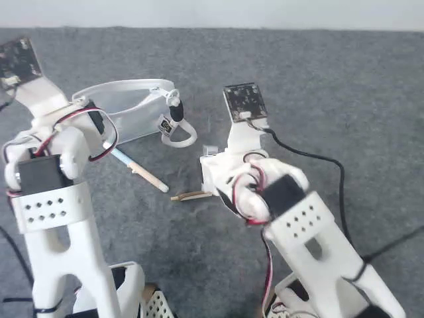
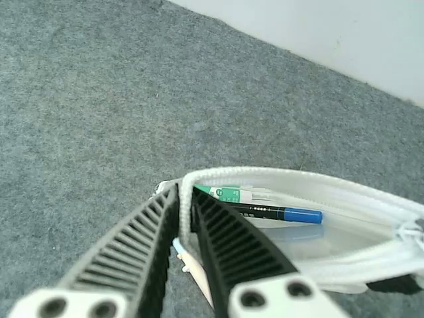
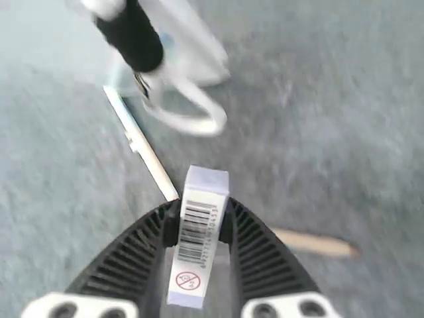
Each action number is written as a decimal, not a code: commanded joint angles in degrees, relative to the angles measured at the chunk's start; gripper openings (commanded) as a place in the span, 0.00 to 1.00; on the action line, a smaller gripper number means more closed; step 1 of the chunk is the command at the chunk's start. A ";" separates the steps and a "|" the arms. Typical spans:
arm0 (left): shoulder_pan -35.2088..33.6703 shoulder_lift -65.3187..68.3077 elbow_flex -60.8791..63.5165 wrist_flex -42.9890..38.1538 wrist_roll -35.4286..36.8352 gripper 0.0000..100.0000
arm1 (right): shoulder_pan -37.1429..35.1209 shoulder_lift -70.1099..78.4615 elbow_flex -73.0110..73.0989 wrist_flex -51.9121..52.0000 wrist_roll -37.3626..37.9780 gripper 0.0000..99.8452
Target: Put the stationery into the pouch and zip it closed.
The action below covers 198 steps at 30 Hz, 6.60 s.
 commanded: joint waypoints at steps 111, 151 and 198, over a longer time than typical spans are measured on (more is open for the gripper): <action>2.20 0.44 1.54 -1.85 0.35 0.01 | -4.35 -17.80 27.69 -54.81 23.12 0.17; 2.11 0.44 1.63 -1.85 0.35 0.01 | 3.65 2.86 13.19 -11.12 -7.74 0.17; 0.35 0.53 1.71 -2.73 0.26 0.01 | 8.31 49.54 -24.35 14.20 -16.44 0.17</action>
